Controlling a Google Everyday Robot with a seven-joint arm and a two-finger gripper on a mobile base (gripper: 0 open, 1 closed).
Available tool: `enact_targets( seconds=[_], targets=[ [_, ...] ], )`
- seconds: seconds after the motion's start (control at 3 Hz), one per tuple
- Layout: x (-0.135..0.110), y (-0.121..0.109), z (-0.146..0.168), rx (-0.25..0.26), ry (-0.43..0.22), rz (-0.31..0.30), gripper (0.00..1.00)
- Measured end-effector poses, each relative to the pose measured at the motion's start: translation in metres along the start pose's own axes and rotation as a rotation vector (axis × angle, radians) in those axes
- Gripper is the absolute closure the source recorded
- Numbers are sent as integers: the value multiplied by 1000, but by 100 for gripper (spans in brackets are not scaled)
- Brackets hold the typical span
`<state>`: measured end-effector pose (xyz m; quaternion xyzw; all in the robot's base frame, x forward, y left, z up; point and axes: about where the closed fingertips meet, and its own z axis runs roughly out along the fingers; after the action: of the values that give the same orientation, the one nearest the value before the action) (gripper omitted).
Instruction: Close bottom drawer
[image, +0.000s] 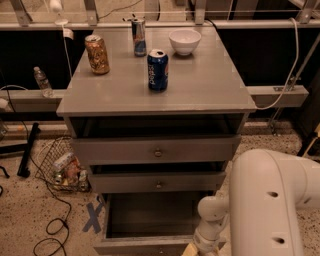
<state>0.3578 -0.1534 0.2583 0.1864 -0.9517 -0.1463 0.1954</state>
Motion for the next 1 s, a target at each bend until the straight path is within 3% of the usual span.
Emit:
enact_targets(
  seconds=[0.33, 0.67, 1.0],
  targets=[
    [-16, -7, 31, 7, 16, 55, 0],
    [-28, -14, 54, 11, 26, 78, 15],
    [-38, -21, 76, 14, 37, 79, 39]
  ],
)
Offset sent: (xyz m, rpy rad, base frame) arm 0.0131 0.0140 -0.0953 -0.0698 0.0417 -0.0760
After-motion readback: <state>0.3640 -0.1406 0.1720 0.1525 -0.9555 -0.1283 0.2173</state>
